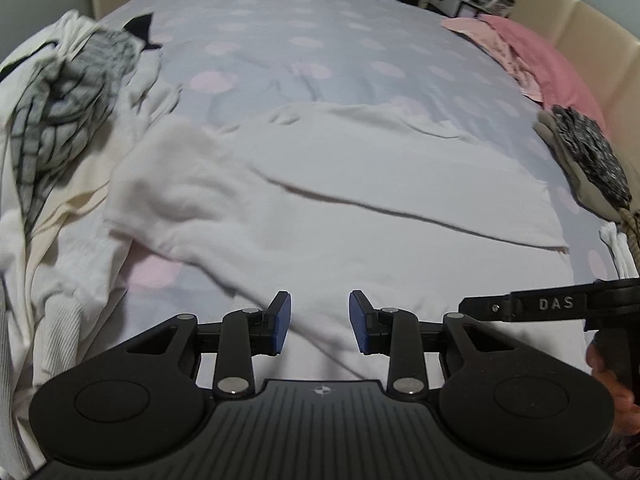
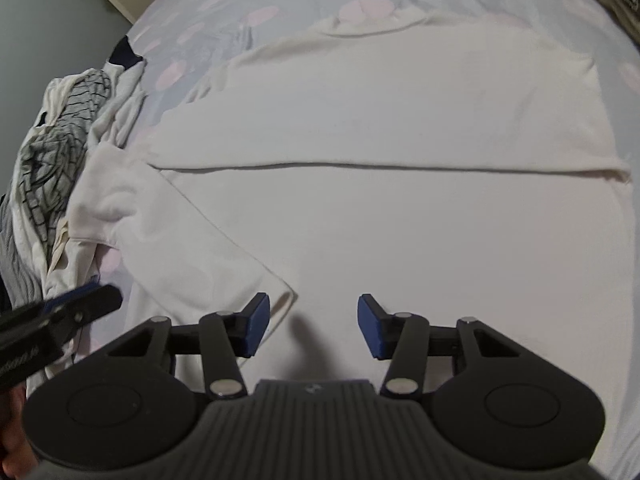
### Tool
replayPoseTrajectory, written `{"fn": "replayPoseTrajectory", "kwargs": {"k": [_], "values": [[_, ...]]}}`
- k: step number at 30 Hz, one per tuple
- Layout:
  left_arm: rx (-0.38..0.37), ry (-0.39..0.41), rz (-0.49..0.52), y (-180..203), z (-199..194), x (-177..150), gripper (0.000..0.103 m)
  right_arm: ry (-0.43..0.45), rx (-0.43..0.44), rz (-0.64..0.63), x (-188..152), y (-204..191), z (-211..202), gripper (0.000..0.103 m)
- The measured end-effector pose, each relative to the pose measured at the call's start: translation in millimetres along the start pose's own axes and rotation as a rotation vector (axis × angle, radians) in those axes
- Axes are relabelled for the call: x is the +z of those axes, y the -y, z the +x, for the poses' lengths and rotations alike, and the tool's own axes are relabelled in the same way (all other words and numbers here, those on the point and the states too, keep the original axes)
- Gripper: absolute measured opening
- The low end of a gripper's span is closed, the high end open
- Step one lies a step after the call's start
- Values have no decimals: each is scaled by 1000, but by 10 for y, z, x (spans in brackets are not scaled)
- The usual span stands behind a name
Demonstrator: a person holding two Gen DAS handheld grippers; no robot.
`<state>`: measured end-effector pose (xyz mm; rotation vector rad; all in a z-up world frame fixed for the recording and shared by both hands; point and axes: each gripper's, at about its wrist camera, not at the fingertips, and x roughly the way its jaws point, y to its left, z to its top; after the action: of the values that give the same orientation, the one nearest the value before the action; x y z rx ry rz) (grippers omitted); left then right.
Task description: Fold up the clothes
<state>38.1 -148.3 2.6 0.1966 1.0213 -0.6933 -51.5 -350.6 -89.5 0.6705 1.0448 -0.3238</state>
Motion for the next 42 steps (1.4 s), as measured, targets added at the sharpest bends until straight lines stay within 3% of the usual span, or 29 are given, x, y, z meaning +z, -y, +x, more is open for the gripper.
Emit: {"fn": "replayPoseTrajectory", "kwargs": {"k": [7, 9, 11, 17, 23, 31, 42], "values": [[42, 5, -50, -182, -34, -5, 30, -32, -2, 17, 39, -125, 271, 50], [59, 0, -90, -279, -38, -3, 30, -29, -10, 3, 31, -177, 316, 38], [70, -3, -126, -368, -43, -8, 30, -26, -20, -18, 29, -237, 328, 16], [97, -2, -179, -556, -66, -49, 30, 6, -46, -54, 124, -425, 73, 4], [112, -12, -207, -682, -53, -67, 30, 76, 32, -109, 486, -710, -446, 4], [98, -9, -234, -758, -27, -69, 30, 159, 90, -139, 1321, -1162, -1041, 4], [71, -9, -261, -811, 21, -35, 30, 350, 137, -247, 2039, -2142, -1908, 4]]}}
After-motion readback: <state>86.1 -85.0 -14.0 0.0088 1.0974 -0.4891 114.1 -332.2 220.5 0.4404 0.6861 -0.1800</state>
